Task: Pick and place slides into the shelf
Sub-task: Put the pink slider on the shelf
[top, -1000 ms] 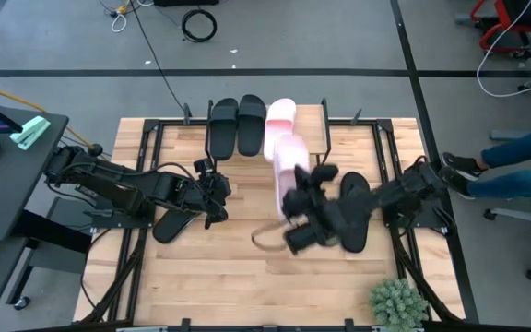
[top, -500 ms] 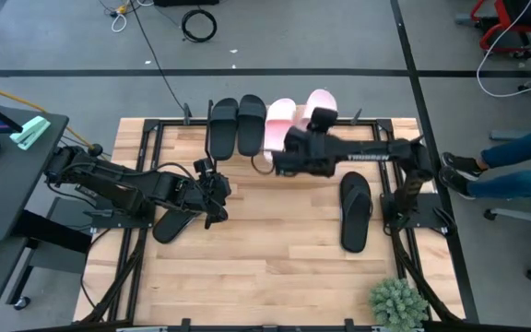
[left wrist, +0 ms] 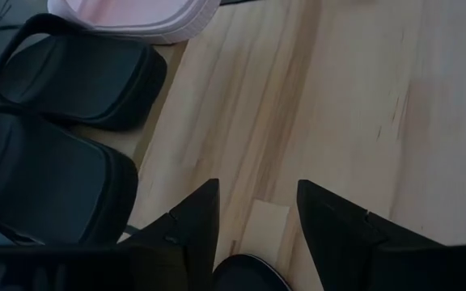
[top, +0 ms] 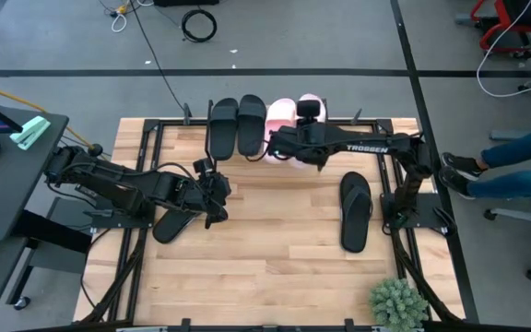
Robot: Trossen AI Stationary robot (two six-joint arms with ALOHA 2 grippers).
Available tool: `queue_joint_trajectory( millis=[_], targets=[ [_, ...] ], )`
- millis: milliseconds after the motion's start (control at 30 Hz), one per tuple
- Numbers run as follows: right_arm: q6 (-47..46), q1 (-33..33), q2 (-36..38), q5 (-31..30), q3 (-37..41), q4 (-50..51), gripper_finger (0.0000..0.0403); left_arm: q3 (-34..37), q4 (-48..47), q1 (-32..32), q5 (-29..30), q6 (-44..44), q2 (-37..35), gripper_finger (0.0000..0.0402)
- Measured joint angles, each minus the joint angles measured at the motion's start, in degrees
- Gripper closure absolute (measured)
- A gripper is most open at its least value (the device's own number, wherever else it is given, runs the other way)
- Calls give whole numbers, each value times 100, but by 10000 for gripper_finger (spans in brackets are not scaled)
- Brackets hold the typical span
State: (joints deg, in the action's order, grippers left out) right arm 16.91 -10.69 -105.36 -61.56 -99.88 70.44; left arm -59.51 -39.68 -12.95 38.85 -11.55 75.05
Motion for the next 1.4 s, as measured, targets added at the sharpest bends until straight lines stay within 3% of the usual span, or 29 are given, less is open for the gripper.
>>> queue_joint_trajectory(
  millis=[500,700,933,1400],
  targets=[
    [456,-587,68,693,64,-353,400,0,-2,-13,0,-134,0,230],
    [1352,-596,68,1169,368,-977,400,0,-4,-15,-2,-164,0,230],
    [1334,-790,70,1165,745,-989,398,0,-4,-15,-2,-287,0,230],
    [1235,-872,101,1266,715,-1165,306,0,-2,-15,0,-306,0,230]
  ],
)
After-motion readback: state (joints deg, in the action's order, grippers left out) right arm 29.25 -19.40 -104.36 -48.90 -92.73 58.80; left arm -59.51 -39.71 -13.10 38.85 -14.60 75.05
